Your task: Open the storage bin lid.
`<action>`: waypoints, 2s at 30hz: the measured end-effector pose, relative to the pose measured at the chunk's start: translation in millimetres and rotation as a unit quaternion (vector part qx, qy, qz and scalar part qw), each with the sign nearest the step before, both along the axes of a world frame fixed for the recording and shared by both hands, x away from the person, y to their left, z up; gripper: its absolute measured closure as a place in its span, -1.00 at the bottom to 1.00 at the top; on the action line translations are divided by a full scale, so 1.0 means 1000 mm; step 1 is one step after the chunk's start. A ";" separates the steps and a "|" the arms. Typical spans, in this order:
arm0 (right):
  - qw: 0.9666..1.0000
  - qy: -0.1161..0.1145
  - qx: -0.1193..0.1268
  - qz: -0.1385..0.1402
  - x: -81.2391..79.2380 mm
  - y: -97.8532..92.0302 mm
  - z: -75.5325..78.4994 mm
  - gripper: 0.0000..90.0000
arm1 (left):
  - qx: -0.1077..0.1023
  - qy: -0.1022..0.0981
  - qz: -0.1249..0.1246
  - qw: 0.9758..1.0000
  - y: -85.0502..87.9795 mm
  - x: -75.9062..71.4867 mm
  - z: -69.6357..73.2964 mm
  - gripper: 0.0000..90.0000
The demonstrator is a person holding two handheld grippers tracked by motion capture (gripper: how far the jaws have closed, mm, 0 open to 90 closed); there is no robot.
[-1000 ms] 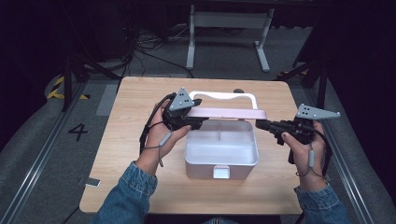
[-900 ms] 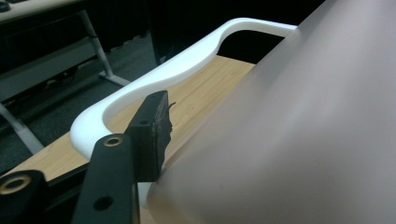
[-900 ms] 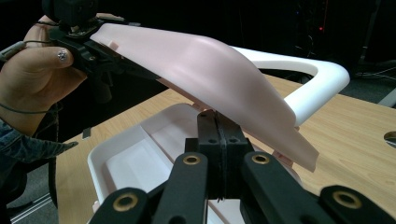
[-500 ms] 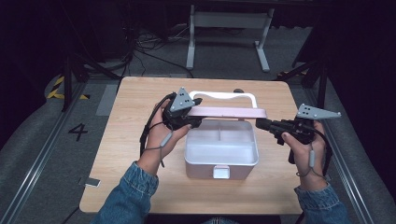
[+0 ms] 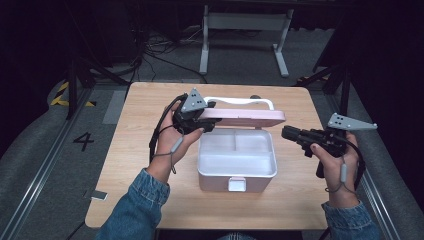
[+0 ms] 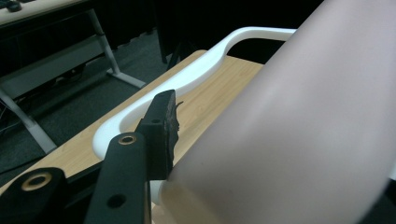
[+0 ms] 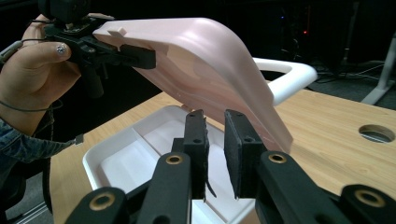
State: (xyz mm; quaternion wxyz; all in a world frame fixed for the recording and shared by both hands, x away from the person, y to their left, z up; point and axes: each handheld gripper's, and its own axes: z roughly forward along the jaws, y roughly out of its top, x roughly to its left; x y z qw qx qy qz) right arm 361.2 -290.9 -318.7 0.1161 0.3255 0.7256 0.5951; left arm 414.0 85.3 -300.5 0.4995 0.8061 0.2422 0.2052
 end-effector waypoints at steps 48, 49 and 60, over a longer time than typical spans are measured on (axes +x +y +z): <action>0.999 0.017 -0.018 -0.022 0.001 -0.020 -0.002 0.36 | -0.021 0.032 0.049 0.998 0.001 0.068 0.006 0.23; 0.999 0.019 -0.018 -0.022 0.001 -0.020 -0.003 0.36 | -0.022 0.032 0.051 0.998 0.001 0.070 0.005 0.22; 0.999 0.029 -0.023 -0.020 0.004 -0.021 -0.008 0.36 | -0.023 0.054 0.068 0.996 -0.001 0.088 -0.001 0.15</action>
